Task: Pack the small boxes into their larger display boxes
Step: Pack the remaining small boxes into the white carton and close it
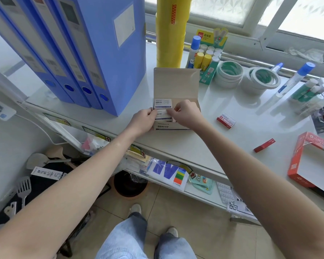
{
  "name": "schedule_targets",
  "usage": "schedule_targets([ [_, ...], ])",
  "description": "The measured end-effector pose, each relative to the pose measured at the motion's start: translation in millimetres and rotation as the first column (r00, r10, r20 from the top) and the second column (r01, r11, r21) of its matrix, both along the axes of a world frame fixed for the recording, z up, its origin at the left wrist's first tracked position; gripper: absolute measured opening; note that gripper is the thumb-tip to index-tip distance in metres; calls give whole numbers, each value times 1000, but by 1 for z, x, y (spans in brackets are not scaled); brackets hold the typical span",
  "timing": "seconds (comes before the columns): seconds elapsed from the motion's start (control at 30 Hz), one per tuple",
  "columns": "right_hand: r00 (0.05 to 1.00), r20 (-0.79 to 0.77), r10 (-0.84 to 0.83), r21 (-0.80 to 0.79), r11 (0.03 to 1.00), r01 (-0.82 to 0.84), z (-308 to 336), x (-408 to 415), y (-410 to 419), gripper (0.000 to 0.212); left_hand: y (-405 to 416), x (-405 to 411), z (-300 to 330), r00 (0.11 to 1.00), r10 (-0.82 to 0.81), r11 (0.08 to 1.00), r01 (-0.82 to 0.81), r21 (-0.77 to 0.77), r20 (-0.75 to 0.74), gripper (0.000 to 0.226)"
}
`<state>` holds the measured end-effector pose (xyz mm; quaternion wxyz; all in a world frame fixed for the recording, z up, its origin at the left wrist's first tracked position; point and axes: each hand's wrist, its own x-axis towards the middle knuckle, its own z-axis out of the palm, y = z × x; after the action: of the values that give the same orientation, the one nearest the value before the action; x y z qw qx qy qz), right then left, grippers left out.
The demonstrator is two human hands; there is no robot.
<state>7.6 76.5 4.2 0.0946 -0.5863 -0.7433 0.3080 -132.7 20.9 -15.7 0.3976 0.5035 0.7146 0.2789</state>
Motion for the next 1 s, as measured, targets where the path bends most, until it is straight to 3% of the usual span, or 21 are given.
schedule_targets([
  [0.23,998,63,-13,-14,1000,14,5,-2,-6,33,-1,0,-1,1000,-3,1000,2,16,6,38],
  [0.43,999,2,-51,4,999,51,1,-3,-9,46,2,0,3,997,-51,998,52,24,-54,46],
  [0.63,1000,-13,-27,14,1000,27,6,3,-5,42,4,-4,1,995,-56,998,58,14,-77,52],
  [0.77,991,-101,-88,126,987,100,18,16,7,27,10,-2,19,1000,1,997,1,78,-30,25],
  [0.9,957,-207,-201,149,961,234,35,29,22,32,28,-7,37,998,54,981,-57,186,22,47],
  [1.0,941,-255,-220,141,955,261,45,33,31,47,45,-8,43,996,50,981,-63,181,74,54],
])
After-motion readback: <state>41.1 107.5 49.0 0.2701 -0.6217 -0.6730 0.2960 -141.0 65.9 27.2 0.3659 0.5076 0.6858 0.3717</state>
